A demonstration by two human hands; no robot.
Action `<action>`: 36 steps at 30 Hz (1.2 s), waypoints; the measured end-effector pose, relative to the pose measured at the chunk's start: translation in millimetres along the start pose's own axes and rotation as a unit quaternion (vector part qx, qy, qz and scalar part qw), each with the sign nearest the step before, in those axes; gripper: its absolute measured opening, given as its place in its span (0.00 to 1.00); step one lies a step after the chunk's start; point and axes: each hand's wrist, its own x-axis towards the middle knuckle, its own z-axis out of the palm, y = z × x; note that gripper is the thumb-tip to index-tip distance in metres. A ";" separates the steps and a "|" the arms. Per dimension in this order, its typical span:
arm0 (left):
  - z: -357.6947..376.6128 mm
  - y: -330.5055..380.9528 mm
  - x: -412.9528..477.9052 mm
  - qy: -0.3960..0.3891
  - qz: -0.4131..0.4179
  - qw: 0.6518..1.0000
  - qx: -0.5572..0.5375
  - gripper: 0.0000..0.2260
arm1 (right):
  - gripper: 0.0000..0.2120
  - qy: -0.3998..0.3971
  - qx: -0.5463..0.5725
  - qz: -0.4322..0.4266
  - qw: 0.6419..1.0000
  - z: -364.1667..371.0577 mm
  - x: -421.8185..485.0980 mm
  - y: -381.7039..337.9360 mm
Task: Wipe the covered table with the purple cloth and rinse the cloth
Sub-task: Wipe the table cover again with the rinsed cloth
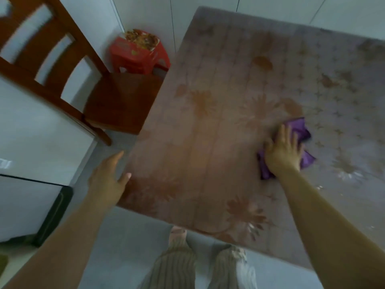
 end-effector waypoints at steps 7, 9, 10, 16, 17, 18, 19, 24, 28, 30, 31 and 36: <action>-0.6 -26.9 20.8 -0.107 0.010 0.981 -0.162 0.20 | 0.28 -0.122 -0.001 -0.293 0.948 72.0 -69.2 -240.8; -1.7 -25.7 26.6 -0.100 0.003 0.978 -0.181 0.18 | 0.27 -0.132 0.002 -0.330 0.935 80.6 -110.5 -246.3; -1.4 -24.2 28.9 -0.096 0.004 0.980 -0.175 0.18 | 0.27 -0.134 0.003 -0.348 0.928 81.2 -124.6 -238.3; -4.4 -22.2 33.3 -0.139 0.043 0.983 -0.114 0.23 | 0.25 -0.043 -0.090 -0.244 0.965 55.2 -144.0 -84.8; -5.5 -25.9 33.7 -0.145 0.049 0.982 -0.108 0.24 | 0.25 -0.029 -0.107 -0.186 0.976 44.3 -135.3 -45.1; -6.6 -29.2 34.4 -0.151 0.054 0.981 -0.107 0.24 | 0.25 -0.022 -0.107 -0.119 0.987 30.9 -124.1 -9.4; -7.4 -31.3 36.0 -0.156 0.054 0.979 -0.119 0.24 | 0.25 -0.014 -0.087 -0.037 0.995 14.8 -110.8 14.4; -11.5 -24.0 37.2 -0.160 0.033 0.965 -0.205 0.24 | 0.29 0.003 0.017 0.053 0.998 31.0 -57.3 -73.4; -13.3 -7.6 34.1 -0.112 0.037 0.970 -0.214 0.18 | 0.28 -0.101 0.018 -0.241 0.965 78.4 -134.2 -221.0; -11.3 1.9 31.4 -0.091 0.057 0.978 -0.178 0.18 | 0.27 -0.127 0.002 -0.323 0.938 83.1 -181.4 -242.5; -8.3 4.9 29.7 -0.081 0.080 0.983 -0.142 0.19 | 0.26 -0.138 -0.003 -0.348 0.927 82.4 -195.3 -236.4; 13.5 13.9 14.5 -0.064 0.251 0.966 0.000 0.23 | 0.25 -0.076 -0.064 -0.319 0.943 66.0 -203.4 -111.9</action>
